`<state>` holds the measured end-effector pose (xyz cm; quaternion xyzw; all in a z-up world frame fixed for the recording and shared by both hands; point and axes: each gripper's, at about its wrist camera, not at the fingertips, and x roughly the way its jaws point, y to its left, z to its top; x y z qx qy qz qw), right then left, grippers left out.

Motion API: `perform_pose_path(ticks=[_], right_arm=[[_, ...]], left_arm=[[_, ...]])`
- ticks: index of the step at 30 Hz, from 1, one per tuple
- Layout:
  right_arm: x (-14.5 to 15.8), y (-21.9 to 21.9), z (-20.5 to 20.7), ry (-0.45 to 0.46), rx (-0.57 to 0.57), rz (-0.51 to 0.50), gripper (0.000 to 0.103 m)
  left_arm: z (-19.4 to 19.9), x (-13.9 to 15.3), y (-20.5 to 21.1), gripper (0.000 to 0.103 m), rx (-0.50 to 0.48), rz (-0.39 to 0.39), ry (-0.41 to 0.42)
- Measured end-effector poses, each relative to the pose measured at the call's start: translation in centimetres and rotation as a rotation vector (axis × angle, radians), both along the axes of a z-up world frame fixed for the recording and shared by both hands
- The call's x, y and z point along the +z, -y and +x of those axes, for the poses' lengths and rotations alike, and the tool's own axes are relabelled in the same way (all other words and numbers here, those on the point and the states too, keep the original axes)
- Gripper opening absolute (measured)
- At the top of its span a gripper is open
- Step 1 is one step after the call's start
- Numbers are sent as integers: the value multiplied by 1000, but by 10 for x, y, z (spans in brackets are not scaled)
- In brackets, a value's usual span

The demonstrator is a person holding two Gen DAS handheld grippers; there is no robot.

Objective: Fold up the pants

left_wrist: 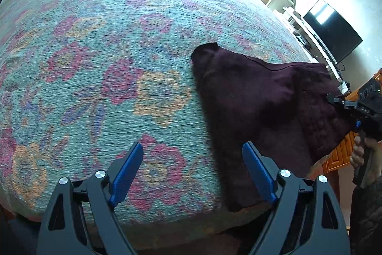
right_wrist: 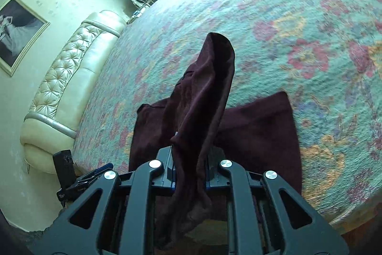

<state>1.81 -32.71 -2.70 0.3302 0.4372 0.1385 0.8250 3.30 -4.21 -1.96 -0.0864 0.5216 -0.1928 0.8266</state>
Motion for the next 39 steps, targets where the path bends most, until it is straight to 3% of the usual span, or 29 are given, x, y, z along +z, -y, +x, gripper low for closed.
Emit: perform_pose_path(ticks=[15, 21, 27, 31, 35, 39], right_arm=[[-65, 32, 0, -71, -48, 143, 15], [-77, 43, -4, -74, -76, 196, 16], [-77, 85, -29, -73, -197, 221, 17], [-77, 100, -48, -43, -218, 296, 49], [-91, 94, -54, -69, -181, 369, 56], [-102, 80, -51, -107, -152, 408, 60]], left_arm=[[8, -17, 21, 84, -27, -68, -77], [7, -22, 21, 84, -28, -114, -102], [4, -25, 21, 84, -34, -137, -123], [3, -25, 17, 84, -55, -170, -124], [2, -30, 15, 86, -98, -248, -162], [2, -35, 20, 87, -129, -273, -189]])
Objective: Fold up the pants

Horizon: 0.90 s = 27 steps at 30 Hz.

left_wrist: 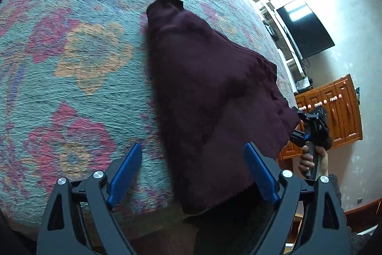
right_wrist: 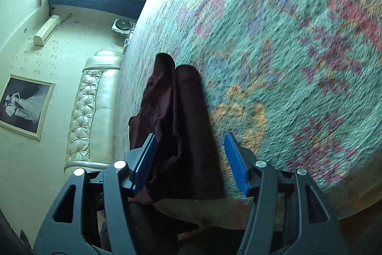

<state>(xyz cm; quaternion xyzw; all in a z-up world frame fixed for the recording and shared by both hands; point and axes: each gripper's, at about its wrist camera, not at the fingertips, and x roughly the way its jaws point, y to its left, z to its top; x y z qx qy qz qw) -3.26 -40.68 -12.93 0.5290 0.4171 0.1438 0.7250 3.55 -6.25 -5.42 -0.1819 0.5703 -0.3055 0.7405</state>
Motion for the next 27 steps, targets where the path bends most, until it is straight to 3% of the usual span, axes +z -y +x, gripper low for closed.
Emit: perform_pose_path(ticks=[4, 7, 12, 18, 22, 24, 25, 27], right_arm=[[-5, -12, 6, 14, 36, 114, 71], [-2, -14, 10, 9, 50, 124, 75], [-7, 1, 11, 26, 3, 249, 80], [10, -24, 22, -34, 116, -25, 80], [10, -38, 31, -36, 148, -8, 81], [8, -38, 33, -42, 136, -11, 68], [5, -38, 33, -54, 136, -22, 54], [2, -37, 30, -52, 136, -19, 46]], left_arm=[[3, -2, 0, 88, -5, -34, -11], [8, -7, -5, 89, 9, -73, -31], [11, -9, -5, 89, 7, -89, -34], [7, -7, -1, 90, -7, -73, -10], [8, -8, 5, 90, -9, -98, -12], [8, -9, 6, 90, -11, -122, -22], [8, -8, 6, 89, -15, -127, -25], [8, -8, 9, 89, -27, -129, -25]])
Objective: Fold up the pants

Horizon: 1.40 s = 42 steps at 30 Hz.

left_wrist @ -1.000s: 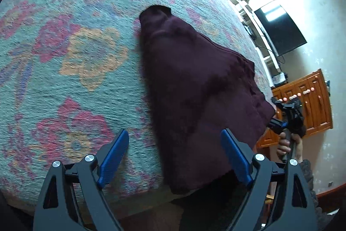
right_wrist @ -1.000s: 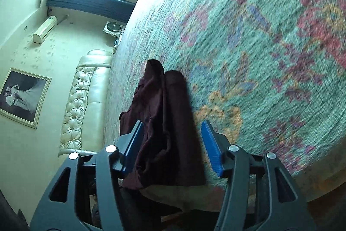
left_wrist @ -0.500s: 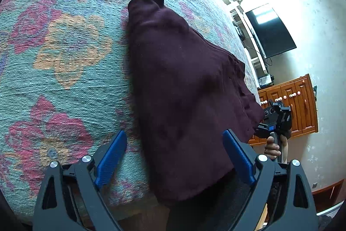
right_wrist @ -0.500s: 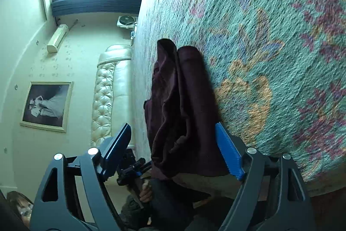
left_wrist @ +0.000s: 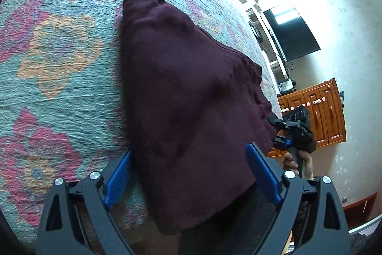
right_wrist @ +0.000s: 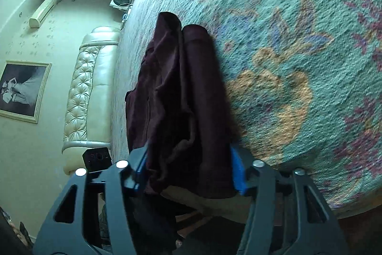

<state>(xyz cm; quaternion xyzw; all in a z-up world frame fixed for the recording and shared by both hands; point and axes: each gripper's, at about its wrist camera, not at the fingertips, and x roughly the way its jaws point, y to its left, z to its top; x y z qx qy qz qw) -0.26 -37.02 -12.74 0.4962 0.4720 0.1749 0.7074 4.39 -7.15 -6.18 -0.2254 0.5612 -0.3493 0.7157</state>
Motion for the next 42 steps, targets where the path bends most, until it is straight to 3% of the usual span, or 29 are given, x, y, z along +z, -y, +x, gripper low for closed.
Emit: perform_pose_path(ticks=[2, 3, 5, 6, 12, 20, 30, 42], right_arm=[[-2, 0, -1, 7, -1, -3, 42], [-2, 2, -2, 11, 0, -7, 41], [-2, 0, -1, 16, -2, -12, 39], [-2, -1, -2, 18, -3, -13, 39], [0, -8, -4, 25, -22, -29, 35], [12, -20, -8, 42, -39, -60, 32], [27, -43, -1, 65, -33, -57, 30], [37, -110, 35, 107, 103, -13, 30]], left_arm=[[0, 0, 3, 86, -4, 21, 10], [-1, 1, 5, 71, -3, 47, 22], [-3, 1, 10, 52, -12, 128, 49], [-3, 2, 11, 45, -16, 132, 54], [-4, 9, 10, 21, 9, 164, 72], [-6, 25, 10, 15, 23, 208, 141], [-5, 33, -3, 10, 26, 218, 153], [-12, 48, -62, 9, 101, 293, 181]])
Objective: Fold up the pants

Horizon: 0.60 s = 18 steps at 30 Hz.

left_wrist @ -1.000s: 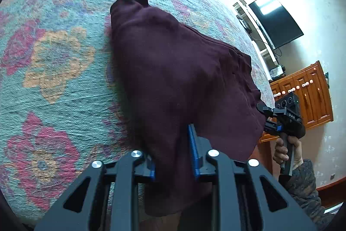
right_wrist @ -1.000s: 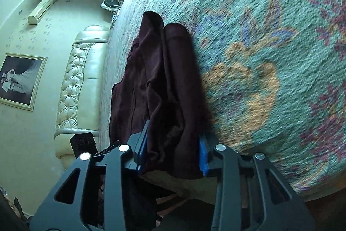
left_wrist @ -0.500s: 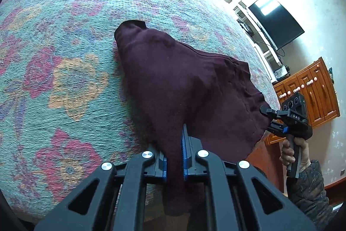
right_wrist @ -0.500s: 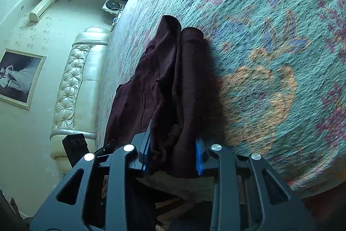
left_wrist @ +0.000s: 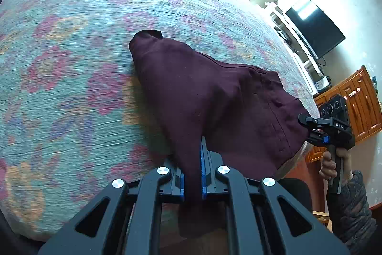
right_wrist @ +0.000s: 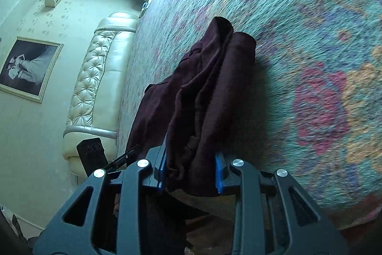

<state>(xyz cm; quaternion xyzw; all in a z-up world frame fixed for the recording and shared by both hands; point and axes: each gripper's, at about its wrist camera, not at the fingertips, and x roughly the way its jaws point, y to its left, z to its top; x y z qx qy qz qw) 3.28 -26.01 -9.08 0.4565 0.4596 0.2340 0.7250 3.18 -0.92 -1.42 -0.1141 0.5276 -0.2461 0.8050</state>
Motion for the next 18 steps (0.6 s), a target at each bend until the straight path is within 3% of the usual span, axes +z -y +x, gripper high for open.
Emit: perform_pose_path(ticks=[7, 13, 18], right_arm=[[0, -47, 21, 2, 86, -4, 30], [-20, -34, 9, -61, 63, -26, 29], [-34, -30, 5, -68, 41, 34, 29]], left_arm=[[-10, -3, -49, 9, 65, -3, -26], [-15, -14, -42, 10, 33, 8, -20], [-14, -19, -42, 13, 12, -11, -12]])
